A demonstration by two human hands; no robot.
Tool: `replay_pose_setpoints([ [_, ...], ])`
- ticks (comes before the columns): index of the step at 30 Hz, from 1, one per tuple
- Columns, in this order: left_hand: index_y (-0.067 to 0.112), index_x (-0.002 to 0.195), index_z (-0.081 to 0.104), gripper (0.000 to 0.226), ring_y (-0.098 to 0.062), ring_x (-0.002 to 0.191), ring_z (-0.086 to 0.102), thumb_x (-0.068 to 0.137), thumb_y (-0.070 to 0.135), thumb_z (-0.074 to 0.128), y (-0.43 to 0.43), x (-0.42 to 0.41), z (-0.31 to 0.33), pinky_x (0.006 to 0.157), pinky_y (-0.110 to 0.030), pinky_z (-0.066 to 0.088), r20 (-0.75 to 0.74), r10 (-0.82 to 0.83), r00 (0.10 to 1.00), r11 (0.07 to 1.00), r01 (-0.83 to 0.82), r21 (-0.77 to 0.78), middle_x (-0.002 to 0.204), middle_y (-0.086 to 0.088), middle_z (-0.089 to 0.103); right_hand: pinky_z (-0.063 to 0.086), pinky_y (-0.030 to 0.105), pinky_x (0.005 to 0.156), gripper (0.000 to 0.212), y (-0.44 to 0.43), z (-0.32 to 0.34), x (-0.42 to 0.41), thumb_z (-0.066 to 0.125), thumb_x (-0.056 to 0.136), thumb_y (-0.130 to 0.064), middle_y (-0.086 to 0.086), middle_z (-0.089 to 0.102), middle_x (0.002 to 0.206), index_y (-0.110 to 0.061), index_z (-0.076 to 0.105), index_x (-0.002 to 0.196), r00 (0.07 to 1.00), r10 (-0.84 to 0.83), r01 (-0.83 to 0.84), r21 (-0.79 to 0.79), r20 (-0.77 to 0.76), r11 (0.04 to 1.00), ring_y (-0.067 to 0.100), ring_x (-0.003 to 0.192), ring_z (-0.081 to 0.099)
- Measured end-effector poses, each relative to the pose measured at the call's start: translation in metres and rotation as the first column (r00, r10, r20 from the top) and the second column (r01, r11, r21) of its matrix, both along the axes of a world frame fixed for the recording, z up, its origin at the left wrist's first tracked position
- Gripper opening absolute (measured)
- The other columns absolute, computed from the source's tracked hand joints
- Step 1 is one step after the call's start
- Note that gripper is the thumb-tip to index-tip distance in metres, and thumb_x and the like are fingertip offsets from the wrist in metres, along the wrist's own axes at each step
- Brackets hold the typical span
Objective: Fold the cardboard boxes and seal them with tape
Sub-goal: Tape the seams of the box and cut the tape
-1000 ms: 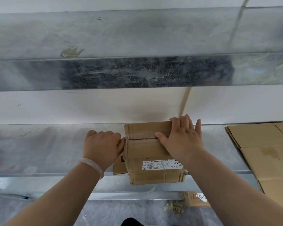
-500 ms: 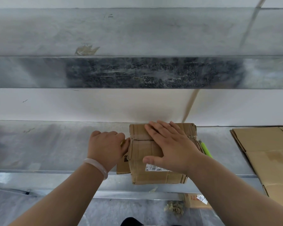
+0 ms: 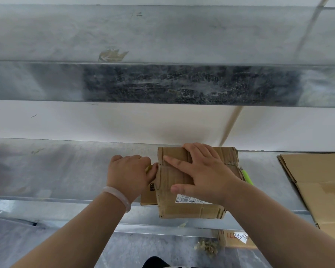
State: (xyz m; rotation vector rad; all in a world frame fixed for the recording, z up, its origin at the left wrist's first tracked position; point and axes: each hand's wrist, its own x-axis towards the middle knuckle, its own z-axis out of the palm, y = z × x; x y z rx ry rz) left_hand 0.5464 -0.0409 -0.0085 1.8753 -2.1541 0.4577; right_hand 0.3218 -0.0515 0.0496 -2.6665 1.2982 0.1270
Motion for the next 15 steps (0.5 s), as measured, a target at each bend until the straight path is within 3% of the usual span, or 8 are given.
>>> replay_pose_setpoints([
  [3, 0.024, 0.053, 0.052, 0.048, -0.014, 0.037, 0.035, 0.089, 0.049, 0.033, 0.001, -0.001, 0.0, 0.059, -0.029, 0.039, -0.016, -0.002, 1.0, 1.0, 0.002, -0.004, 0.044, 0.008, 0.041, -0.011, 0.042, 0.117, 0.07, 0.001, 0.001, 0.002, 0.003, 0.078, -0.081, 0.007, 0.001, 0.156, -0.059, -0.008, 0.144, 0.998, 0.029, -0.028, 0.021, -0.053, 0.999, 0.025, 0.143, -0.005],
  [9, 0.024, 0.053, 0.049, 0.048, -0.013, 0.038, 0.031, 0.09, 0.049, 0.033, 0.001, -0.001, 0.0, 0.058, -0.028, 0.036, -0.028, -0.013, 1.0, 1.0, 0.013, 0.0, 0.045, 0.01, 0.037, -0.017, 0.047, 0.118, 0.075, -0.004, -0.005, 0.001, 0.002, 0.076, -0.085, -0.001, -0.026, 0.159, -0.057, -0.016, 0.144, 0.993, 0.07, -0.065, 0.063, -0.091, 0.996, 0.021, 0.146, -0.024],
  [13, 0.025, 0.058, 0.052, 0.053, -0.011, 0.042, 0.041, 0.09, 0.056, 0.024, 0.001, 0.004, 0.003, 0.06, -0.028, 0.038, -0.078, -0.006, 0.997, 0.991, 0.017, 0.132, 0.048, 0.009, 0.043, -0.017, 0.049, 0.117, 0.083, -0.004, -0.005, 0.001, 0.007, 0.074, -0.089, -0.004, -0.036, 0.155, -0.052, -0.025, 0.142, 0.985, 0.11, -0.104, 0.046, -0.133, 0.993, 0.019, 0.144, -0.03],
  [15, 0.029, 0.068, 0.056, 0.054, -0.008, 0.054, 0.05, 0.089, 0.062, 0.018, 0.001, 0.011, 0.005, 0.065, -0.029, 0.043, -0.215, -0.026, 0.976, 0.972, 0.075, 0.224, 0.058, 0.011, 0.051, -0.017, 0.048, 0.117, 0.083, -0.003, -0.004, 0.001, 0.005, 0.072, -0.089, -0.005, -0.037, 0.154, -0.054, -0.028, 0.139, 0.986, 0.11, -0.105, 0.043, -0.129, 0.994, 0.018, 0.144, -0.031],
])
